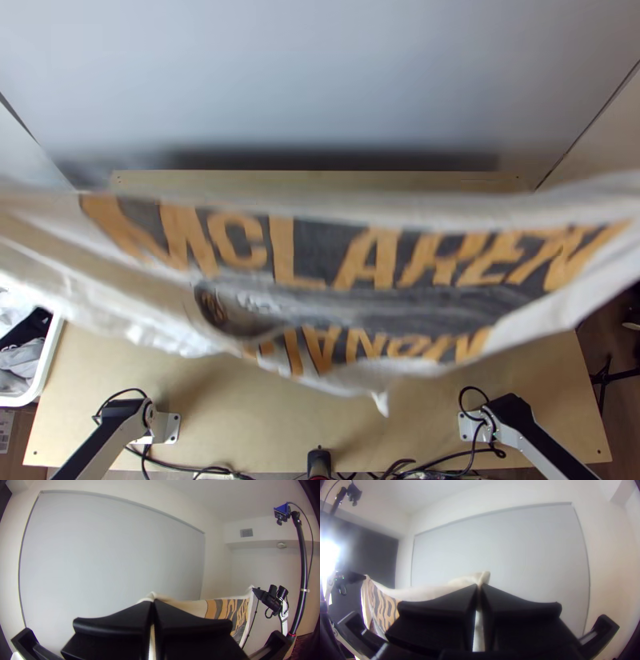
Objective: Fold the t-shirt
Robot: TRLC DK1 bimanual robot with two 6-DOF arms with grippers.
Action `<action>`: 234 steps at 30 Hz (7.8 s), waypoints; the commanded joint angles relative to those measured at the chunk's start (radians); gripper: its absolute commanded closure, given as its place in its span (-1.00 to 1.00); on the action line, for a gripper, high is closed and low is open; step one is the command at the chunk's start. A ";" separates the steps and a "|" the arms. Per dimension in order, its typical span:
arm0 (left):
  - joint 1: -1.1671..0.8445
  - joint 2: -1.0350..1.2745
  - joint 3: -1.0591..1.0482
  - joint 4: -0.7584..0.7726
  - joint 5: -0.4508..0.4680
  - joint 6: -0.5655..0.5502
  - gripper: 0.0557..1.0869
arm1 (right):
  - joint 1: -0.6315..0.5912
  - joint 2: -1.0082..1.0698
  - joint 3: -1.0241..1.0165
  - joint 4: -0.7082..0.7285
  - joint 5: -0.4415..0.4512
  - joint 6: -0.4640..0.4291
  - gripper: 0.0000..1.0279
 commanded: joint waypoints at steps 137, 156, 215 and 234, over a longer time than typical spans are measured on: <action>-0.153 1.229 -0.193 0.307 -0.195 0.162 -0.91 | -0.322 1.278 0.008 0.348 -0.240 0.204 -0.91; -0.333 0.365 -1.166 0.352 -0.142 0.203 -0.90 | -0.304 0.362 -0.909 0.252 -0.243 0.069 -0.91; -0.770 0.181 -1.733 0.773 -0.341 0.587 -0.90 | -0.330 0.432 -1.291 -0.004 -0.333 0.103 -0.90; -0.698 0.233 -1.715 0.807 -0.298 0.590 0.42 | -0.301 0.437 -1.305 0.019 -0.349 0.106 -0.81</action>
